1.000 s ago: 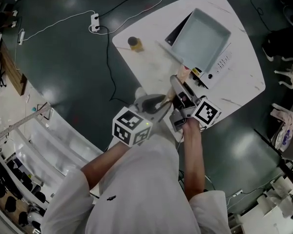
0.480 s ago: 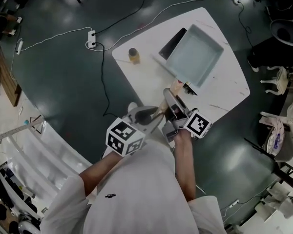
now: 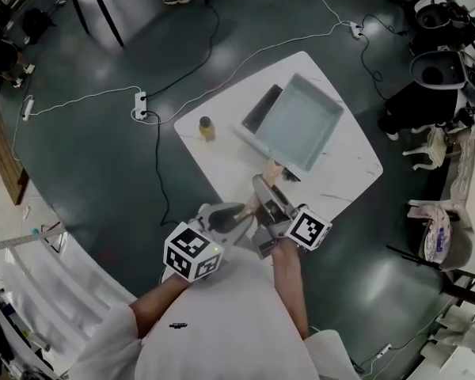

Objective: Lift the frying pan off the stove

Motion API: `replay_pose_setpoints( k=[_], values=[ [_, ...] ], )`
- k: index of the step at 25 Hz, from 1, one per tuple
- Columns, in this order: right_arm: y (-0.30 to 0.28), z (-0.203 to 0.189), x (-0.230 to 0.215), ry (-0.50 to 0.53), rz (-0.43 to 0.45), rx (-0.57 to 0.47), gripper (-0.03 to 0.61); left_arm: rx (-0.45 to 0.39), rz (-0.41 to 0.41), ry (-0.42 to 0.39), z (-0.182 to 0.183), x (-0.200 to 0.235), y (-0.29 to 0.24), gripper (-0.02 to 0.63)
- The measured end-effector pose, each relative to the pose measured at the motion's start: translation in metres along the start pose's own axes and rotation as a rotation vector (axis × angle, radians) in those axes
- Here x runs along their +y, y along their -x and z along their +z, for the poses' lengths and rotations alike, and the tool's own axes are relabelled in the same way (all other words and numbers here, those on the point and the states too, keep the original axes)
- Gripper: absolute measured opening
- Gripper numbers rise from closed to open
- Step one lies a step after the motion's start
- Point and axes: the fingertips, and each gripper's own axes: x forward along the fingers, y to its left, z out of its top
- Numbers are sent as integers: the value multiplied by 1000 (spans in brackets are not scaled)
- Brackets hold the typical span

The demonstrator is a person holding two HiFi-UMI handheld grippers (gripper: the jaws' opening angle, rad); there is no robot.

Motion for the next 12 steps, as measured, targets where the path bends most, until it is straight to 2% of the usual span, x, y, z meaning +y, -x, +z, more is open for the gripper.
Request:
replay_pose_setpoints(
  k=[12],
  values=[
    [7, 5, 18, 10, 12, -26, 152, -24, -6, -25, 9, -13, 9, 101]
  ],
)
